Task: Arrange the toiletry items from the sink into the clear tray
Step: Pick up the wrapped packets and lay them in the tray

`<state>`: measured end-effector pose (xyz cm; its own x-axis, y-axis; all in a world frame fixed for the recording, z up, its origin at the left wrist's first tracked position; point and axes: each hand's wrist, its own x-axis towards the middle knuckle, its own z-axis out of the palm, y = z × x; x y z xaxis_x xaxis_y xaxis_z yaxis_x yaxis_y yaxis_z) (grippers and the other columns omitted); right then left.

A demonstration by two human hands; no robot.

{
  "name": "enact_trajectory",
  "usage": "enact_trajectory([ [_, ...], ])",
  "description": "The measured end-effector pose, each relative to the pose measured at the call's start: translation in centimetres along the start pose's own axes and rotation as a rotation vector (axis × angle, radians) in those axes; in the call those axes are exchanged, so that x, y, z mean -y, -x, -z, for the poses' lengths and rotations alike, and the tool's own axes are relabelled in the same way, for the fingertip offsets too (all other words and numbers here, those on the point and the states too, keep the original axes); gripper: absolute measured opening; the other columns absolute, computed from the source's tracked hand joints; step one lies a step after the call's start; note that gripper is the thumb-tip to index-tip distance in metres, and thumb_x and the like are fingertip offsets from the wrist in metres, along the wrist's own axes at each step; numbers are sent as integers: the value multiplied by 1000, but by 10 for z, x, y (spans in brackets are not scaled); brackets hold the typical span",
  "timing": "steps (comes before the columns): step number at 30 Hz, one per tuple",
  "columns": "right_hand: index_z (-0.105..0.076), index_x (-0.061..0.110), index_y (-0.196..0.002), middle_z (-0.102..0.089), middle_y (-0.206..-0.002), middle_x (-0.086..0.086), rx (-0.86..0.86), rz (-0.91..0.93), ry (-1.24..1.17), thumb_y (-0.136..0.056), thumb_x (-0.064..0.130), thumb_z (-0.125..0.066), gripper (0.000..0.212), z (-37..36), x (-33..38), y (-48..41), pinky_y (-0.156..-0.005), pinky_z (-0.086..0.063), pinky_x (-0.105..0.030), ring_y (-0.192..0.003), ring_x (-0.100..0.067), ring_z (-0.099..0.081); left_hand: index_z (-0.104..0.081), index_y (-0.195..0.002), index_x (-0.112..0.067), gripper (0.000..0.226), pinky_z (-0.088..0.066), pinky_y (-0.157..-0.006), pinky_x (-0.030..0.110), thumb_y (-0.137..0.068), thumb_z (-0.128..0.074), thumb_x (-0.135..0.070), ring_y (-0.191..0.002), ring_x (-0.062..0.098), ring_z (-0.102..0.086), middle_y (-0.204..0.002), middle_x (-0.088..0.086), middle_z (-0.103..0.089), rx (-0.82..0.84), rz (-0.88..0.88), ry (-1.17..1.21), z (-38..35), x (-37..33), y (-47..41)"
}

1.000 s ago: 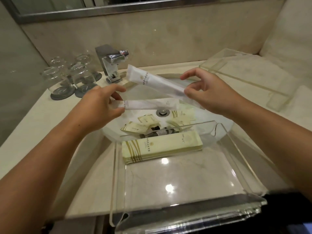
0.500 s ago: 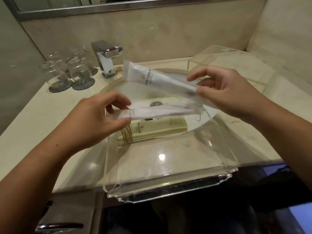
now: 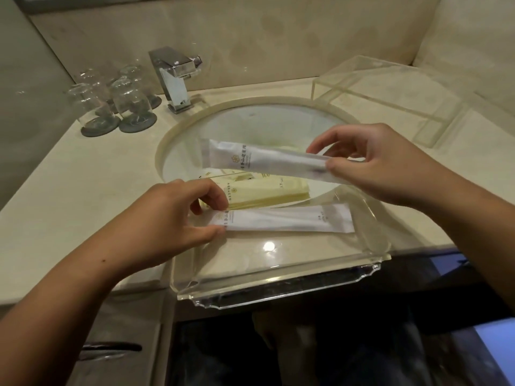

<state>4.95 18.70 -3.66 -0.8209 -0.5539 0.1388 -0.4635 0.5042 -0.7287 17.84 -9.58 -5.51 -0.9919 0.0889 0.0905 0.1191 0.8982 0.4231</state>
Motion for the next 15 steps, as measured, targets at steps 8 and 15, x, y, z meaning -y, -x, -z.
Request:
enact_trajectory([
  [8, -72, 41, -95, -74, -86, 12, 60, 11, 77, -85, 27, -60, 21, -4, 2, 9, -82, -51, -26, -92, -2, -65, -70, -94, -40, 24, -38, -71, 3, -74, -84, -39, -87, -12, -57, -97, -38, -60, -53, -35, -31, 7, 3, 15],
  [15, -72, 40, -90, -75, -82, 11, 147, 36, 78, -84, 38, -68, 8, -13, 5, 9, -86, -51, -29, -90, 1, -66, -64, -105, -37, 33, -39, -79, 13, -76, -76, -46, -96, 6, -50, -103, -13, -53, -177, -99, -86, 9, -2, 15],
])
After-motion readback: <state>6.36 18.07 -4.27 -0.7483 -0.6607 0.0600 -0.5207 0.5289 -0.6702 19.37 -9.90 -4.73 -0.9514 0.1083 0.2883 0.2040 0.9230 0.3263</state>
